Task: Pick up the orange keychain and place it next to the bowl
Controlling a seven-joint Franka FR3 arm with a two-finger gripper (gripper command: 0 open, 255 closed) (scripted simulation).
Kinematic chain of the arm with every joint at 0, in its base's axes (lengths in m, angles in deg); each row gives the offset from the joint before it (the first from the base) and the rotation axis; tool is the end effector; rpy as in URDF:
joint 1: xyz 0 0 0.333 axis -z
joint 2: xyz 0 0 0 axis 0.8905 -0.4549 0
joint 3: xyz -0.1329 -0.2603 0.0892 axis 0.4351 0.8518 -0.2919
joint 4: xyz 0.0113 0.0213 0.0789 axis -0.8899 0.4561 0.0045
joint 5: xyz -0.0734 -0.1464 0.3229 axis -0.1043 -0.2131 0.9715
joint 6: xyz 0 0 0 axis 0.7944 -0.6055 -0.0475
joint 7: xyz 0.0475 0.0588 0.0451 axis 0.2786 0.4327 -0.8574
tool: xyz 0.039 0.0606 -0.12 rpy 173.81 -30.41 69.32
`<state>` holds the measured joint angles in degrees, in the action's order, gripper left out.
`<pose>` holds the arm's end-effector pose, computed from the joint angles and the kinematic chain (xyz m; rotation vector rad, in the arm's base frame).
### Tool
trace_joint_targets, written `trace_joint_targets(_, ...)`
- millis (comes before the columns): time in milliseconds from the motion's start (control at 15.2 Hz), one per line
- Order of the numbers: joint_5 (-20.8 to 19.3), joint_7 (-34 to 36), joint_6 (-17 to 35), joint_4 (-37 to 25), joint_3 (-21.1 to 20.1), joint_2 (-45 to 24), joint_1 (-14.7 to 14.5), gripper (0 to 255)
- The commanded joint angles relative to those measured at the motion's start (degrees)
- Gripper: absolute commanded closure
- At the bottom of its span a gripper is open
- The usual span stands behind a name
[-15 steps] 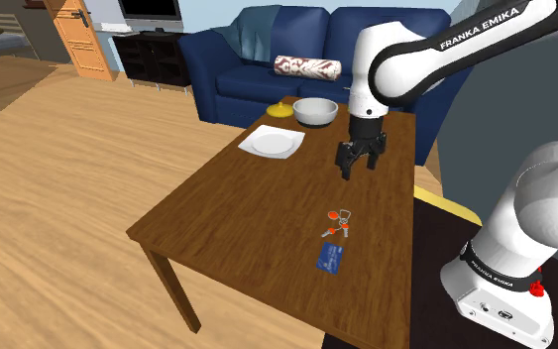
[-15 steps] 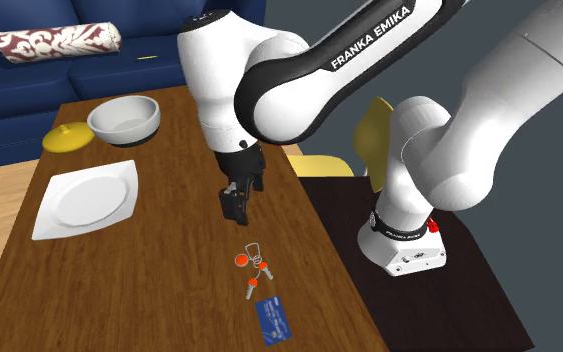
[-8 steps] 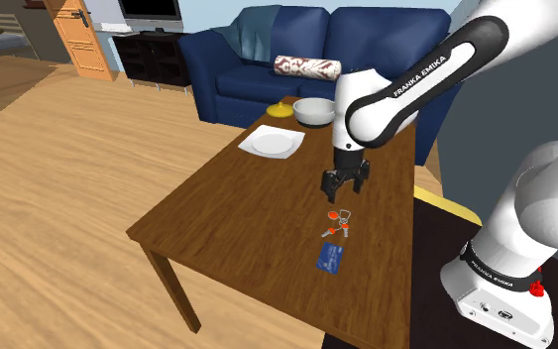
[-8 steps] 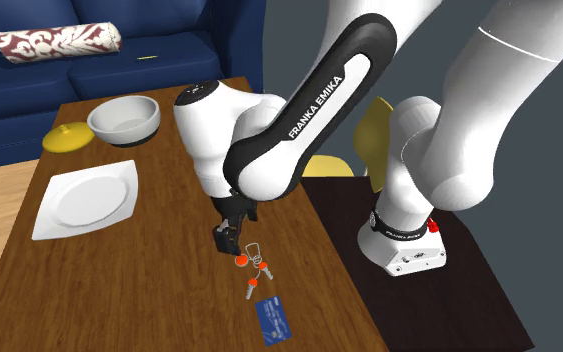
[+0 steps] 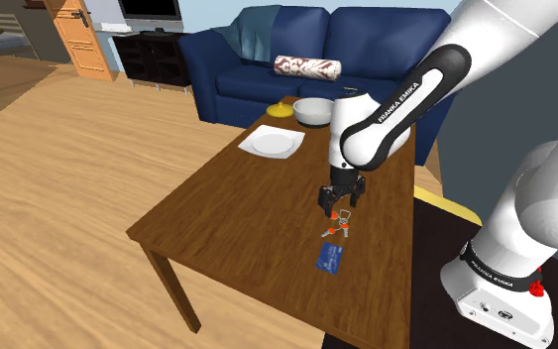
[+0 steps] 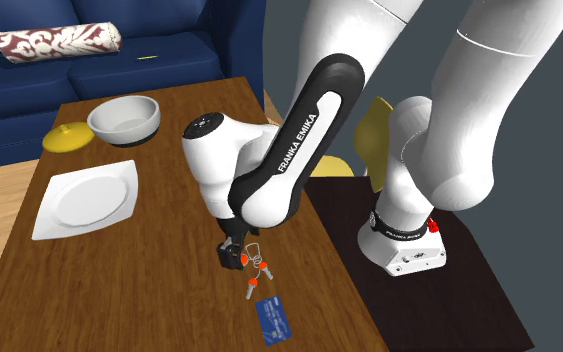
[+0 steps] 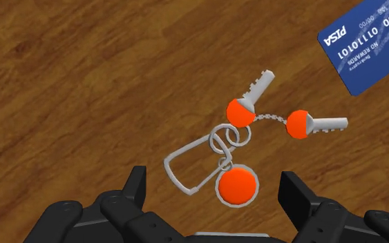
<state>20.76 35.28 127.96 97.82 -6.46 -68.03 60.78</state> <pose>0.3604 0.0530 0.2220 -3.0344 0.5377 0.2068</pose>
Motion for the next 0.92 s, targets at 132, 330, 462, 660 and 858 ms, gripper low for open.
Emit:
trace_joint_targets(132,0.2,-0.1,1.6,0.1,-0.1,-1.5,-0.1,0)
trace_joint_targets(330,0.2,-0.1,1.6,0.1,-0.1,-1.5,-0.1,0)
trace_joint_targets(462,0.2,-0.1,1.6,0.1,-0.1,-1.5,-0.1,0)
trace_joint_targets(660,0.2,-0.1,1.6,0.1,-0.1,-1.4,-0.1,255)
trace_joint_targets(858,0.2,-0.2,1.6,0.2,-0.1,-1.4,-0.1,255)
